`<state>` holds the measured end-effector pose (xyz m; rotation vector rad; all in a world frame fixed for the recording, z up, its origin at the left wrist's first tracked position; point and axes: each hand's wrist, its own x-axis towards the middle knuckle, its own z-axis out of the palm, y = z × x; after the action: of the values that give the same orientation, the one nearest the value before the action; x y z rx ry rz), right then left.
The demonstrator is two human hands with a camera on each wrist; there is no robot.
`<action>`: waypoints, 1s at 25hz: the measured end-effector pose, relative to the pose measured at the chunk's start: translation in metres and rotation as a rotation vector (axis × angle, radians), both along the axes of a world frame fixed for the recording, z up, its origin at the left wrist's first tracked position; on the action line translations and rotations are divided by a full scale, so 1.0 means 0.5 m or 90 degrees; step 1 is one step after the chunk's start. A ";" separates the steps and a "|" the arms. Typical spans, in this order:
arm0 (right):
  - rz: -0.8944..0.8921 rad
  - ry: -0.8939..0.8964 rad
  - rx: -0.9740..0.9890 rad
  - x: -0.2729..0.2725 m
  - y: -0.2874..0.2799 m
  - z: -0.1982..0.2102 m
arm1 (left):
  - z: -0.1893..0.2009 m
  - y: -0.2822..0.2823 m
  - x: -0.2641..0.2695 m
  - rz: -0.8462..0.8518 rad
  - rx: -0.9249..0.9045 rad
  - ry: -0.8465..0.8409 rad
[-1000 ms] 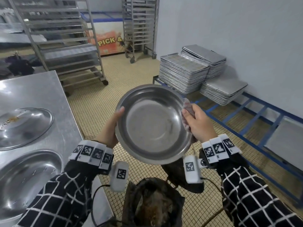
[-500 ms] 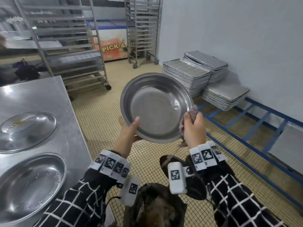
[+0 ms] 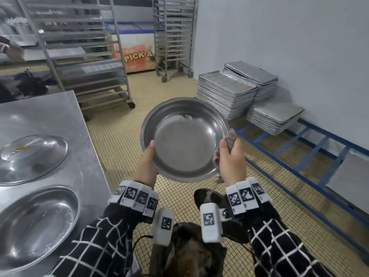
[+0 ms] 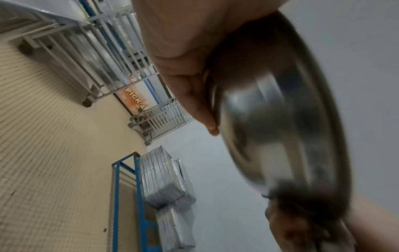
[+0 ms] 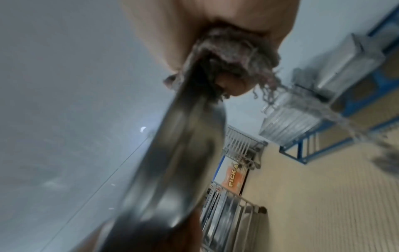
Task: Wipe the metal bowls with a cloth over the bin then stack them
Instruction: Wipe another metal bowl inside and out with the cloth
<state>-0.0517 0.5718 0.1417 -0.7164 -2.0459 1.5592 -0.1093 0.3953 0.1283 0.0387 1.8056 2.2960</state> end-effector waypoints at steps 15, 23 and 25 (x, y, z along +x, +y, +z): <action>0.139 0.018 0.092 -0.017 0.048 0.029 | 0.029 -0.074 -0.041 -0.096 -0.008 0.039; 0.109 -0.054 0.035 0.009 -0.049 -0.058 | 0.032 -0.059 -0.005 0.007 -0.033 0.087; 0.110 -0.072 0.074 0.016 -0.044 -0.082 | 0.032 -0.069 -0.009 -0.003 -0.079 0.142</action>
<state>-0.0438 0.5496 0.1005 -0.6119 -2.3143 1.5061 -0.1140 0.3606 0.1442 0.2893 2.0480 2.2477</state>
